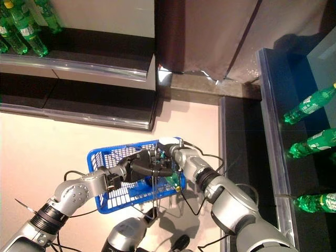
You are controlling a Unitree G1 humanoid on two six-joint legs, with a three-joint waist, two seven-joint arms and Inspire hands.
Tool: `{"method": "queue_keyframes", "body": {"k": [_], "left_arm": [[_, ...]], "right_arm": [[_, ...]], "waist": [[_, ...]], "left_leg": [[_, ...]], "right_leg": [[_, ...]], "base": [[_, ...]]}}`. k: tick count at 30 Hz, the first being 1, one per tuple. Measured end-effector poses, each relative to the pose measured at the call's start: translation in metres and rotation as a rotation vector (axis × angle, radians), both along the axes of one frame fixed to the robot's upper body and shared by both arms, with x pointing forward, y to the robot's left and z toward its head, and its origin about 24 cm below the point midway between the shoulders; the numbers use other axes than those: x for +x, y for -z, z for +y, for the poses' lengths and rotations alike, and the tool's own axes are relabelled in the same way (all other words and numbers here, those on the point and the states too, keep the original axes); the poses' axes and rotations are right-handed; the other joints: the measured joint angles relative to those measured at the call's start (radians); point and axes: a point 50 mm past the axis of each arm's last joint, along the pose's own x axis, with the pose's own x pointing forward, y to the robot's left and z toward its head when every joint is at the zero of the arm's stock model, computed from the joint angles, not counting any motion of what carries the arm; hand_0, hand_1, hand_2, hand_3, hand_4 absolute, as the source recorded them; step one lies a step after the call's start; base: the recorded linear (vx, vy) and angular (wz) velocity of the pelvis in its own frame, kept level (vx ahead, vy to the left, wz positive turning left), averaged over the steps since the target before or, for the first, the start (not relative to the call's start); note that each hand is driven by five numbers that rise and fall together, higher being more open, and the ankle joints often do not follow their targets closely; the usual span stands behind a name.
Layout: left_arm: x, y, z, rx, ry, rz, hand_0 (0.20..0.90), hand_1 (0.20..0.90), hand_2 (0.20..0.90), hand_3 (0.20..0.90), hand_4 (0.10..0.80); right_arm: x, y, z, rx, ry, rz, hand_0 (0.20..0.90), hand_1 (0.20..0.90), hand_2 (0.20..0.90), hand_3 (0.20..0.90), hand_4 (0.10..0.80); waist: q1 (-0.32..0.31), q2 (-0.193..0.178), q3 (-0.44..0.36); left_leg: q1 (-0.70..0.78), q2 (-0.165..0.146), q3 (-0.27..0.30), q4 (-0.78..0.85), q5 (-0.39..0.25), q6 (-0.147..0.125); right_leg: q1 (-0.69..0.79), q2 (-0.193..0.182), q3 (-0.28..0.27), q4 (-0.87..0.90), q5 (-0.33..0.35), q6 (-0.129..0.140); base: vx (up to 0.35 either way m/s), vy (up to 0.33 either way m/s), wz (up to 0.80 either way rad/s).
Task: Pick up the drink and place into the basket.
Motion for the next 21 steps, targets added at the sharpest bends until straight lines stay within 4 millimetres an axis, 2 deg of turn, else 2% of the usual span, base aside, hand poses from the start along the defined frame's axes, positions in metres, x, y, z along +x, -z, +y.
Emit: {"method": "queue_keyframes", "body": {"k": [4,8,11,13,17,21], "left_arm": [[0.001,0.000,0.001,0.003,-0.014,-0.004,0.300,0.300,0.300,0.200,0.100],[0.005,-0.001,0.006,0.003,-0.068,-0.018,0.300,0.300,0.300,0.200,0.100],[0.008,-0.001,0.014,-0.001,-0.127,-0.019,0.300,0.300,0.300,0.200,0.100],[0.008,0.001,0.023,-0.004,-0.179,-0.014,0.300,0.300,0.300,0.200,0.100],[0.009,0.006,0.033,0.006,-0.224,-0.016,0.300,0.300,0.300,0.200,0.100],[0.005,0.024,0.059,-0.002,-0.358,0.029,0.300,0.300,0.300,0.200,0.100]], "right_arm": [[0.001,-0.002,-0.003,0.027,0.014,0.008,0.900,0.900,0.900,0.900,0.800],[-0.002,-0.014,-0.007,0.195,0.054,-0.010,0.900,0.900,0.900,0.900,0.800],[-0.008,-0.027,-0.004,0.276,0.025,-0.075,0.900,0.900,0.900,0.900,0.800],[-0.011,-0.035,-0.006,0.321,0.019,-0.114,0.900,0.900,0.900,0.900,0.800],[-0.012,-0.049,-0.018,0.458,0.079,-0.179,0.900,0.900,0.900,0.900,0.800],[-0.019,-0.074,-0.043,0.731,0.157,-0.261,0.900,0.900,0.900,0.900,0.800]], "waist": [[-0.009,0.000,0.000],[-0.037,-0.001,-0.001],[-0.066,-0.004,-0.002],[-0.092,-0.004,-0.002],[-0.109,-0.006,-0.004],[-0.146,-0.012,-0.006]], "left_leg": [[0.000,0.000,0.003,0.000,0.000,0.000],[-0.001,0.003,0.019,-0.003,-0.003,-0.004],[-0.010,0.010,0.072,-0.004,0.001,0.001],[-0.012,0.019,0.128,-0.009,0.001,0.002],[-0.011,0.034,0.175,-0.021,0.001,0.003],[0.002,0.050,0.238,-0.047,0.004,0.007]], "right_leg": [[-0.001,-0.001,0.002,0.000,0.000,0.000],[-0.009,-0.001,0.018,0.000,0.000,0.000],[-0.025,0.000,0.048,0.000,0.003,0.000],[-0.036,0.002,0.066,0.000,0.006,-0.002],[-0.055,0.010,0.101,0.000,0.011,-0.008],[-0.078,0.020,0.155,0.000,0.020,-0.013]], "base": [[-0.008,-0.003,0.00],[-0.033,-0.009,-0.08],[-0.050,-0.015,-0.20],[-0.053,-0.019,-0.28],[-0.039,-0.013,-0.27],[-0.035,-0.013,-0.37]]}}
